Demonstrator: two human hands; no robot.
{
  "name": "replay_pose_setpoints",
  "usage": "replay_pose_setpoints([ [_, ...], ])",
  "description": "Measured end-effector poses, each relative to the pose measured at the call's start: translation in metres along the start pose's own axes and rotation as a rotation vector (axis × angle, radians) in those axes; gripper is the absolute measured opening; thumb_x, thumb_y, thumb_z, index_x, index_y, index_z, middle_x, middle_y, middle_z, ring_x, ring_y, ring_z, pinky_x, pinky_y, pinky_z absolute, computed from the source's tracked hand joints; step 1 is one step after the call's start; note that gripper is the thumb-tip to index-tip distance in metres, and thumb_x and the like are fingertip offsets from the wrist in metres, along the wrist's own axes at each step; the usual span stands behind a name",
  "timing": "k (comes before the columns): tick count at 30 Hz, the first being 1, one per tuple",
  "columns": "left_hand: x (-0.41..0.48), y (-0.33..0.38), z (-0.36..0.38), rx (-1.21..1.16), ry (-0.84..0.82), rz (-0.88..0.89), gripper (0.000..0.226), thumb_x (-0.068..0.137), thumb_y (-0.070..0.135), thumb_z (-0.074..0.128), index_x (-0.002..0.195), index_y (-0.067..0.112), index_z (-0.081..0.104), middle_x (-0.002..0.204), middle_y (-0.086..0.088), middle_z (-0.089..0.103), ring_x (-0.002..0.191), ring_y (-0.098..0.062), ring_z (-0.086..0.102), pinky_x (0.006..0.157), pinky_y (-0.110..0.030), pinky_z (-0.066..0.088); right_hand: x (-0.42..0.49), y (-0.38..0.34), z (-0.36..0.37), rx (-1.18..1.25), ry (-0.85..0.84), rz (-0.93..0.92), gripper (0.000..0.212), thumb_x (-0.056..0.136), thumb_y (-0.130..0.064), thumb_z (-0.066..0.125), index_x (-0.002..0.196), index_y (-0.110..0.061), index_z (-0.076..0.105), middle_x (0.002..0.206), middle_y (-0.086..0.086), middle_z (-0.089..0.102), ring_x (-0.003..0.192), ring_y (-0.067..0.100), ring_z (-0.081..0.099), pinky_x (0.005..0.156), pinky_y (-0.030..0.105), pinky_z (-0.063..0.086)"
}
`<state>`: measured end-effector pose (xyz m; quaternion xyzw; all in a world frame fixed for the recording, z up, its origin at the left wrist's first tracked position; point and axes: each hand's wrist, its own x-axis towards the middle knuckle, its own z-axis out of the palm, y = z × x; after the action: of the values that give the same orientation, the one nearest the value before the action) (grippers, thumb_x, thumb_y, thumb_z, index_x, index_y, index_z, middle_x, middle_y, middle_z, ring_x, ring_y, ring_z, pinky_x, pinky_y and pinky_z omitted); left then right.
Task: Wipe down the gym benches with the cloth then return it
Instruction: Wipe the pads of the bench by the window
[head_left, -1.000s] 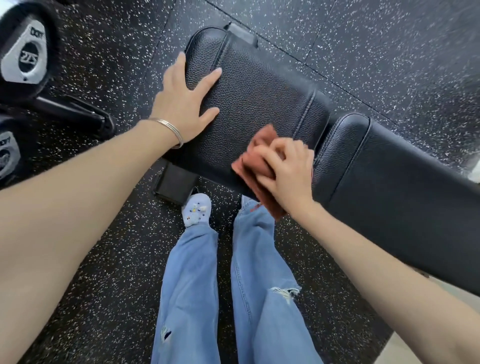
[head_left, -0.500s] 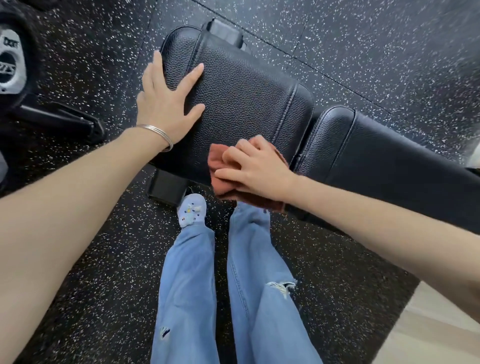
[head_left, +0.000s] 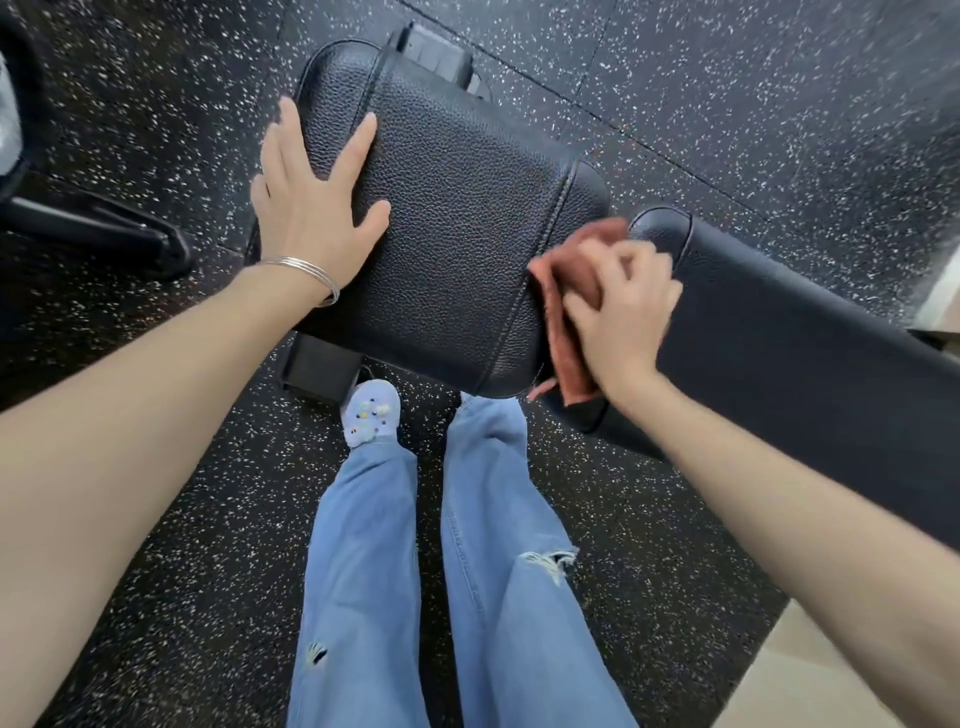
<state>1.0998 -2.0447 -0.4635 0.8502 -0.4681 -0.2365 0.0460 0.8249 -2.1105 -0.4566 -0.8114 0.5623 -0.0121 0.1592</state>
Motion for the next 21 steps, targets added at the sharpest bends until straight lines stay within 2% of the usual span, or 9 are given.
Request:
replay_pose_setpoints([
  [5,-0.01,0.002,0.002,0.018,0.021,-0.038,0.066,0.091,0.041,0.047,0.148,0.036,0.014,0.155,-0.025,0.0,0.142,-0.043,0.006,0.114,-0.052,0.012,-0.081,-0.02,0.006,0.011,-0.252,-0.26,0.035,0.067,-0.025,0.08,0.1,-0.019,0.069,0.095,0.011,0.059,0.088,0.032,0.05,0.073,0.044,0.037],
  [9,-0.045,0.0,-0.007,-0.074,-0.065,-0.157,0.078,0.088,0.029,0.056,0.149,0.031,0.008,0.155,-0.025,0.001,0.143,-0.039,0.004,0.117,-0.045,0.011,-0.063,-0.03,-0.024,-0.016,-0.429,-0.279,0.036,0.078,-0.031,0.072,0.113,-0.026,0.066,0.107,0.008,0.055,0.099,0.032,0.048,0.08,0.042,0.035],
  [13,-0.083,-0.005,-0.043,-0.096,-0.186,-0.181,0.085,0.087,0.023,0.061,0.149,0.033,0.003,0.156,-0.018,0.0,0.141,-0.038,0.012,0.111,-0.048,0.025,-0.042,-0.062,-0.069,-0.033,-0.387,-0.328,0.041,0.079,-0.036,0.071,0.118,-0.031,0.062,0.112,0.006,0.053,0.105,0.029,0.044,0.084,0.042,0.035],
  [21,-0.118,0.012,-0.181,0.0,-0.11,0.014,0.077,0.086,0.026,0.061,0.149,0.024,0.015,0.154,-0.015,0.015,0.136,-0.035,0.026,0.107,-0.046,0.034,-0.02,-0.166,-0.167,0.075,-0.216,-0.362,0.038,0.08,-0.039,0.069,0.117,-0.034,0.062,0.11,0.003,0.052,0.104,0.025,0.044,0.08,0.039,0.036],
])
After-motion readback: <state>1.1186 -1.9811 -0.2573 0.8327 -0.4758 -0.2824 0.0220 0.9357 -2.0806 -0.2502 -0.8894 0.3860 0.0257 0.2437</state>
